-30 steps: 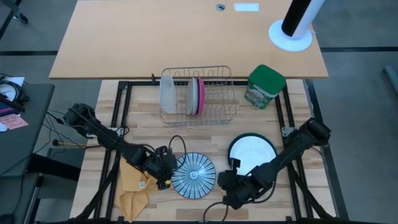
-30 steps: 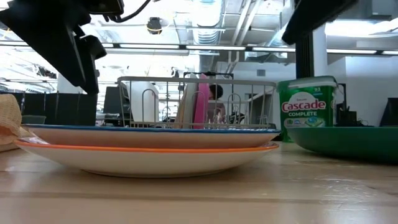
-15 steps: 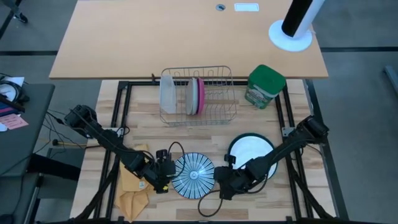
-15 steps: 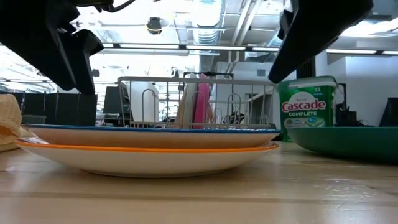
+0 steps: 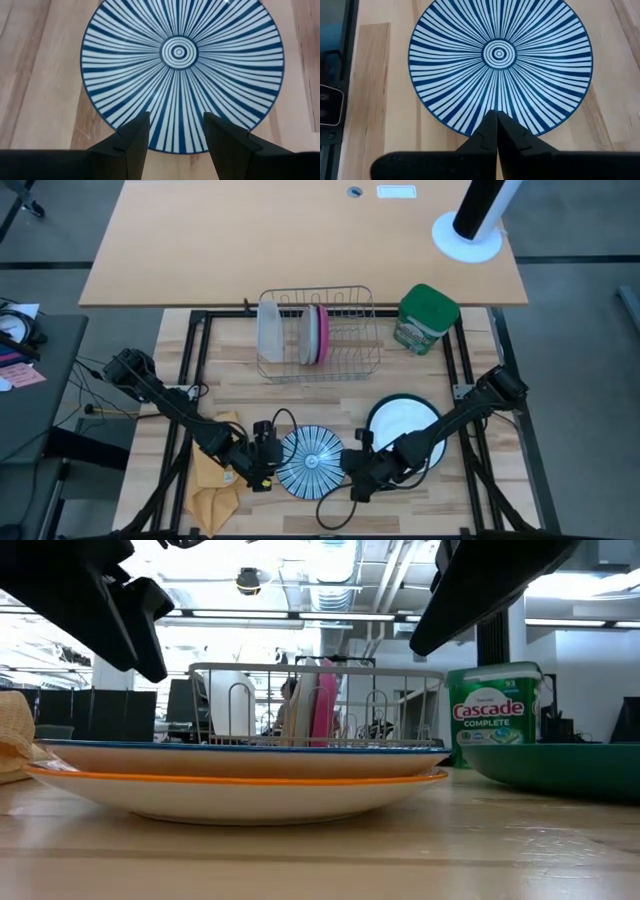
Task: Sort dishes
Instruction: Put the blue patterned plate into the dish rack
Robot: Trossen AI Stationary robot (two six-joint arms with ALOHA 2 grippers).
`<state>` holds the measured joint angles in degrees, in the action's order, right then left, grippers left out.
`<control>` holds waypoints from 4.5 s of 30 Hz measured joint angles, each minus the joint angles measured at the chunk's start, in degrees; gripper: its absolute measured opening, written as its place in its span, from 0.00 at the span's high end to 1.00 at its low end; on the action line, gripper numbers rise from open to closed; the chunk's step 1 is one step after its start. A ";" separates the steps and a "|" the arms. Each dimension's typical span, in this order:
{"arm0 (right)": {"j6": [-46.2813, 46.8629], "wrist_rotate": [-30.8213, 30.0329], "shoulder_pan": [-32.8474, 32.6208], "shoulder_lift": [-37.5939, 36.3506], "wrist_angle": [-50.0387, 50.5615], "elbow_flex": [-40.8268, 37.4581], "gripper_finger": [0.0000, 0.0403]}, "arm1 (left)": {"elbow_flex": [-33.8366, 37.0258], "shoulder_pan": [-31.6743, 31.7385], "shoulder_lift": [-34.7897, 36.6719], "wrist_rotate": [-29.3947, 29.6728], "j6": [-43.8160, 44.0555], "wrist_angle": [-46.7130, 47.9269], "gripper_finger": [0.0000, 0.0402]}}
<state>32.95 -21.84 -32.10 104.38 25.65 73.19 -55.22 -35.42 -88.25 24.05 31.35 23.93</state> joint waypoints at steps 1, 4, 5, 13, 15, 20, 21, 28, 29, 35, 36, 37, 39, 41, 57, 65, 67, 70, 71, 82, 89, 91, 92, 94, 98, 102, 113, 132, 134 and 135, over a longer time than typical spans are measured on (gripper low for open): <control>-0.02 0.58 0.00 0.49 -0.31 0.01 0.99 | 0.00 0.00 0.00 0.00 -0.06 -0.18 0.55; -0.26 2.21 0.02 2.18 -0.96 -0.05 0.99 | 0.00 0.00 0.00 0.00 -0.27 -0.94 0.55; -0.44 3.08 0.30 2.95 -1.21 -0.09 0.99 | 0.00 0.00 0.00 -0.01 -0.50 -0.93 0.55; -0.08 6.81 1.56 4.73 -1.81 -0.04 1.00 | 0.00 -0.14 0.00 -0.02 -0.46 -0.95 0.55; -0.02 6.97 1.53 4.72 -1.61 0.02 1.00 | 0.00 -0.22 0.00 -0.03 -0.43 -0.83 0.55; 0.02 6.97 1.59 4.72 -0.10 0.02 1.00 | 0.00 -0.83 0.00 -0.02 -0.19 -0.77 0.55; 0.08 6.97 1.71 4.72 -0.13 0.02 1.00 | 0.00 -0.98 0.00 -0.04 -0.01 -0.74 0.55; 0.61 6.95 2.54 4.76 0.02 0.02 1.00 | 0.00 -1.78 0.00 -0.05 0.76 -0.76 0.55; 0.67 6.96 2.62 5.28 -0.27 0.02 1.00 | 0.00 -1.81 0.00 -0.04 0.81 -0.73 0.55; 1.08 8.28 3.15 8.12 -0.73 0.19 1.00 | 0.00 -1.94 0.00 0.01 0.58 -0.68 0.55; 1.09 8.74 3.35 8.17 -0.53 0.20 1.00 | 0.00 -1.95 0.00 0.02 0.55 -0.73 0.55; 1.09 9.42 3.69 8.17 -0.31 0.20 1.00 | 0.00 -1.97 0.00 0.06 0.53 -0.64 0.55; 1.23 10.07 4.21 8.22 -0.13 0.20 1.00 | 0.00 -1.95 0.00 0.34 0.31 -0.67 0.55; 1.75 10.18 4.46 8.28 -0.18 0.15 1.00 | 0.00 -1.97 0.00 0.41 0.01 -0.69 0.55; 2.12 10.01 4.63 8.39 -2.16 0.07 1.00 | 0.00 -1.97 0.00 4.48 3.39 -0.44 0.55; 2.12 10.18 4.79 8.46 -3.12 0.02 1.00 | 0.00 0.15 0.00 10.82 26.87 10.17 0.55; 2.12 10.18 4.81 8.50 -3.43 0.01 1.00 | 0.00 0.16 0.00 10.77 28.78 12.10 0.55; 2.10 10.23 4.81 8.52 -3.88 -0.02 1.00 | 0.00 0.20 0.01 10.78 28.24 12.58 0.55; 2.10 10.23 4.83 8.52 -3.89 -0.02 1.00 | 0.00 0.22 0.02 10.78 27.72 12.60 0.55; 2.61 13.81 5.27 11.66 -6.62 0.18 1.00 | -0.02 0.46 0.02 11.63 28.51 12.36 0.55; 2.60 15.37 5.68 11.93 -7.78 0.13 1.00 | 0.00 0.49 0.07 11.31 31.36 12.47 0.55; 2.58 15.54 5.85 12.00 -8.66 0.11 1.00 | 0.00 0.52 0.07 11.85 33.24 12.56 0.55; 2.60 15.54 6.02 12.04 -8.85 0.10 1.00 | 0.00 0.65 0.07 12.20 34.55 12.53 0.55; 2.60 15.62 6.17 12.04 -8.83 0.09 1.00 | 0.00 0.86 0.07 12.12 37.24 12.44 0.55; 2.58 15.92 6.33 12.06 -8.76 0.09 1.00 | 0.00 0.94 0.07 11.11 40.29 12.31 0.55; 2.58 15.91 6.32 12.06 -8.70 0.07 1.00 | 0.00 1.72 0.07 9.36 43.40 12.08 0.55; 2.38 15.66 6.32 12.11 -8.52 0.02 1.00 | 0.11 5.84 0.02 -3.07 31.84 0.70 0.55; 1.20 16.00 5.81 12.01 -8.66 0.04 0.98 | -0.26 6.60 0.40 0.36 29.18 -2.52 0.96; 1.05 15.98 5.81 11.50 -8.60 0.00 0.97 | -0.26 6.58 0.42 0.52 28.68 -1.94 0.95; 1.04 15.98 5.81 11.17 -8.45 -0.04 0.97 | -0.39 6.58 0.42 0.62 28.34 -1.93 0.95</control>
<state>33.99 -5.87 -26.28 115.55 17.21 73.15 -55.61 -28.84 -87.83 24.67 59.69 22.00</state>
